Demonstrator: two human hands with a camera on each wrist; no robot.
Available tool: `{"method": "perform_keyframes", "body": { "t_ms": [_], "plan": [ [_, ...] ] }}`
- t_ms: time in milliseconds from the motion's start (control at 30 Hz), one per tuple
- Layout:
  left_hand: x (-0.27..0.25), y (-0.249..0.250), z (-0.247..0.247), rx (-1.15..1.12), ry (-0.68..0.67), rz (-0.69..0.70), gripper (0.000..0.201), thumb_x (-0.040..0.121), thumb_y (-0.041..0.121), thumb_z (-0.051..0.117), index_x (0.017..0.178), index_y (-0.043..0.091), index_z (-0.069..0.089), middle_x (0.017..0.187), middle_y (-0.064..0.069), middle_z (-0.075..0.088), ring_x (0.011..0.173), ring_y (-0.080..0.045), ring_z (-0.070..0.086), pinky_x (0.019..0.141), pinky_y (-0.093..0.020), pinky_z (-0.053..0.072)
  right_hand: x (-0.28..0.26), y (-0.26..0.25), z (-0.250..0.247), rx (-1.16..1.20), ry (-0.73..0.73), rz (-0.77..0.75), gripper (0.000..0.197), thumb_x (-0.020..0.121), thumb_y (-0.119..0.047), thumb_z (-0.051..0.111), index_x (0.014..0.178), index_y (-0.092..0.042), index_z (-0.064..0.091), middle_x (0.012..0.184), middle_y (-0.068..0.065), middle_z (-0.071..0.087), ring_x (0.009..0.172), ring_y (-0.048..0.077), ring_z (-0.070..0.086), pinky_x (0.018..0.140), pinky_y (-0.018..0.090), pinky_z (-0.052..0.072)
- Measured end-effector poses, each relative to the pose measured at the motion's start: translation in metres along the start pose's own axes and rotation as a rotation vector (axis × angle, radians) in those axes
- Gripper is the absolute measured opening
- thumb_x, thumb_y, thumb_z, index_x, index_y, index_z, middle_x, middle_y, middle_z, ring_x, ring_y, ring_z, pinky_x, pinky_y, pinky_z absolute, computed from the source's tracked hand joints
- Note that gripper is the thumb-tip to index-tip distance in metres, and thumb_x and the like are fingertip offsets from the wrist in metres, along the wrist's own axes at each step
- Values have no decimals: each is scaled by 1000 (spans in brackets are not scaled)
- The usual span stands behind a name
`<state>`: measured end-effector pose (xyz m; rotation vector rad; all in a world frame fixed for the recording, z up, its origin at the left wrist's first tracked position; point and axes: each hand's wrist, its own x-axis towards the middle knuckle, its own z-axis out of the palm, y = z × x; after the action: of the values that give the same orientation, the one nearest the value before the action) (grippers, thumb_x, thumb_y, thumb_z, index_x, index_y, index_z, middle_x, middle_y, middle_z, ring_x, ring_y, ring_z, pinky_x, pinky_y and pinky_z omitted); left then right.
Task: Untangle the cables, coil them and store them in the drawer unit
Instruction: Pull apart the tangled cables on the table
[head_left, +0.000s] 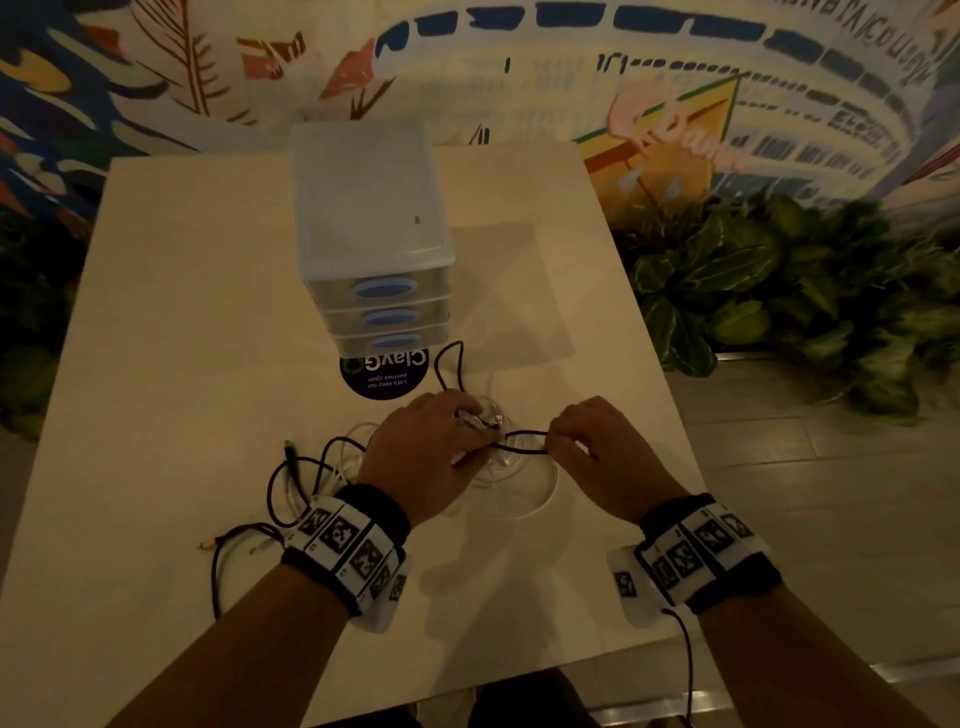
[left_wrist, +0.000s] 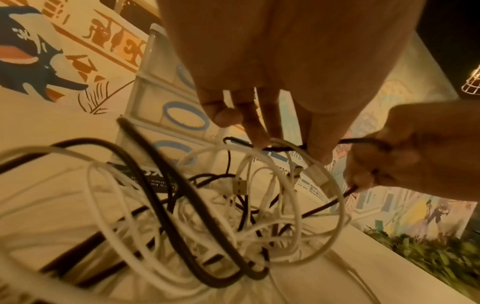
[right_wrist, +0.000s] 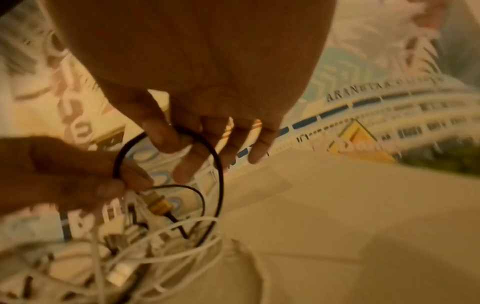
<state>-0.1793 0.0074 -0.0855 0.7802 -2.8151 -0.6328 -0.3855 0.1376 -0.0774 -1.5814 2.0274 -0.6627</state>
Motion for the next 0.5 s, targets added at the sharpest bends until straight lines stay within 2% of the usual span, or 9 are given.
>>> {"method": "perform_keyframes", "body": {
  "t_ms": [67,167,233,300,367,433,500],
  "plan": [
    [-1,1,-2,3,-8,11,38,92,55,46,105,39,78,106,9,69,86,-20,66,64,-35,55,2,-2,-1,-54,25,5,38,90,-40,39,79,-23,71,77,-7,65,86,16,52,84,43,45],
    [-2,6,-6,9,1,6,38,91,54,46,99,37,79,98,11,71,80,-17,67,60,-30,52,4,-26,1,-30,91,-113,29,95,-36,46,86,-22,70,81,-5,65,86,17,56,85,37,46],
    [-2,9,-7,-22,12,11,37,88,51,47,92,33,79,96,10,71,78,-17,67,61,-30,53,5,-46,7,-88,43,-134,26,98,-45,50,88,-24,62,76,-10,56,75,9,52,71,29,45],
    [-3,10,-7,-37,11,3,33,85,49,51,87,30,78,97,10,70,77,-17,67,63,-31,54,10,-55,9,-111,-56,-19,30,98,-58,49,94,-28,53,71,-12,50,66,5,49,59,22,36],
    [-5,7,-6,-40,7,-32,31,83,48,54,87,29,77,97,10,69,74,-16,66,61,-28,51,14,-52,8,-132,-127,46,38,98,-63,46,92,-26,50,66,-8,50,60,6,48,56,25,35],
    [-7,1,-2,-57,30,-56,33,82,50,52,89,31,78,97,11,67,73,-15,65,61,-24,46,15,-48,3,-180,-151,-26,42,100,-61,42,87,-24,56,65,-3,54,60,11,50,59,30,40],
    [-11,-9,2,-84,40,-95,29,82,50,56,96,36,77,103,15,65,84,-12,65,68,-23,47,14,-48,-6,-159,-187,-95,46,99,-61,41,85,-23,62,67,1,57,62,13,53,60,31,44]
  ]
}}
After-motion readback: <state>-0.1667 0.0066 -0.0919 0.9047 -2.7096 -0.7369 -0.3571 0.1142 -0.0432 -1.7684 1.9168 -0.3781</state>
